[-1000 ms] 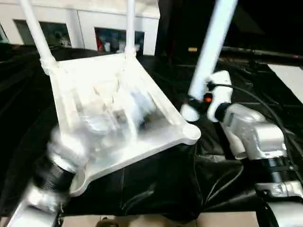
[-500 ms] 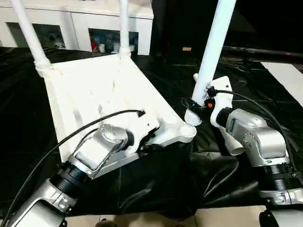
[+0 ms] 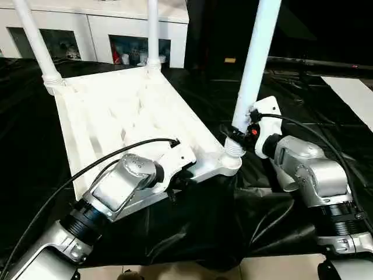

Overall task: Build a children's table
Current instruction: Pick table leg, then insert table leg to table base

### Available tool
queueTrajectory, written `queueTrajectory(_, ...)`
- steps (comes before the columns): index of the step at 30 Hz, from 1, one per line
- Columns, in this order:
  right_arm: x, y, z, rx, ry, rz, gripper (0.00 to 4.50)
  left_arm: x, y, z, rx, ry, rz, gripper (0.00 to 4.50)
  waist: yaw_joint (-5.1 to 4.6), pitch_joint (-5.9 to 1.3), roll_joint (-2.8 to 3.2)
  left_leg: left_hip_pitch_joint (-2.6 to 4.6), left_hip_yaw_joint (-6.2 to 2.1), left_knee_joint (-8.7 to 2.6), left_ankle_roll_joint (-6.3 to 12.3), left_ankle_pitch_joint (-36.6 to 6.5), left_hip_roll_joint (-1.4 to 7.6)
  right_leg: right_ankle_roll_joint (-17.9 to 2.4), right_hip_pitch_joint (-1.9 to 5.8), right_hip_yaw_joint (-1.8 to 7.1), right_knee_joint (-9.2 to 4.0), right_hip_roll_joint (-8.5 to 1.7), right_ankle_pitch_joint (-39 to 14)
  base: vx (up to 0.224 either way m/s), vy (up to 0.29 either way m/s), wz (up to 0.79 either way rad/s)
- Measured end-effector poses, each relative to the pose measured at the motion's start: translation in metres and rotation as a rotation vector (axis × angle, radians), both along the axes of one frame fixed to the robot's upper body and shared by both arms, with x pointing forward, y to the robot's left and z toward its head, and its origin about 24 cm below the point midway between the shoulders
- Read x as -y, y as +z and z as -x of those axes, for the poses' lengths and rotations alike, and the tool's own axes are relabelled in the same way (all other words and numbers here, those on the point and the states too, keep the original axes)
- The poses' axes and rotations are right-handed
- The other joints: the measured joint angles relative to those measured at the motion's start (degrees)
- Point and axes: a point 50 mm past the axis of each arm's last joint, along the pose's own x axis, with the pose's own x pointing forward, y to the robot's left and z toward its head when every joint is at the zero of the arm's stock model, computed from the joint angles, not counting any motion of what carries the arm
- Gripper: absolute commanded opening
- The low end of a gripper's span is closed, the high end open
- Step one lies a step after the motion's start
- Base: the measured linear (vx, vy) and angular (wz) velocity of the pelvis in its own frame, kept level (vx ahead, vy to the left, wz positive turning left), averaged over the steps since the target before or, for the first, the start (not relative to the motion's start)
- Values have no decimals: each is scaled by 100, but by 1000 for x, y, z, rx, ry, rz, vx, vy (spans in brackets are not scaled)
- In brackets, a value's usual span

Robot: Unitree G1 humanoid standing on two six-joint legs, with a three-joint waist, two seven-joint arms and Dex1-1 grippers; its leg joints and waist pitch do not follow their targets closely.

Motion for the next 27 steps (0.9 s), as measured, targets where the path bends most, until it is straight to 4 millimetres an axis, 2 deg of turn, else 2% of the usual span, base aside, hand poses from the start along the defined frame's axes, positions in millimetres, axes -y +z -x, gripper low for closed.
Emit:
queueTrajectory(3,-1,1,0,7,6,1,188,-2,0,1,1,-28,-10,43,-2,0,0,1,0,-1,0,0,0,0,0,0,0,0,0,0,0,0)
queueTrajectory(6,-2,2,0,9,8,2,188,-10,1,0,25,-46,-35,32,-8,-1,1,8,-1,-4,0,0,0,19,2,-1,1,1,-11,0,0,0)
queueTrajectory(9,-3,1,1,9,12,-1,188,-32,3,0,33,-78,-73,8,-13,0,2,25,-2,-7,-1,0,1,19,8,0,2,6,-8,0,0,0)
queueTrajectory(12,-4,1,1,10,16,-3,188,-59,7,8,4,-126,-99,0,-12,-1,1,41,-3,-8,-1,0,1,20,18,1,3,5,-8,0,0,0)
queueTrajectory(16,-6,1,1,11,28,-10,188,-74,9,20,-9,-173,-99,0,-11,-1,0,38,0,-8,0,-1,3,22,17,11,-3,2,-10,0,0,0)
queueTrajectory(19,-8,1,1,16,33,-13,188,-78,11,23,0,-179,-109,0,-16,0,-1,36,1,-8,0,-1,2,22,13,13,-2,4,-10,0,0,0)
queueTrajectory(23,-8,0,2,12,32,-12,188,-81,12,22,5,-150,-109,0,-68,0,0,36,1,-9,-1,0,1,17,8,16,1,13,-7,0,0,0)
queueTrajectory(24,-8,0,2,12,34,-12,188,-79,12,21,7,-136,-99,45,-84,0,0,36,1,-9,-1,0,1,17,7,16,1,13,-7,0,0,0)
queueTrajectory(27,-10,0,2,11,37,-15,188,-77,16,19,31,-109,-70,63,-113,1,-1,36,1,-9,-1,0,1,18,7,17,1,13,-8,0,0,0)
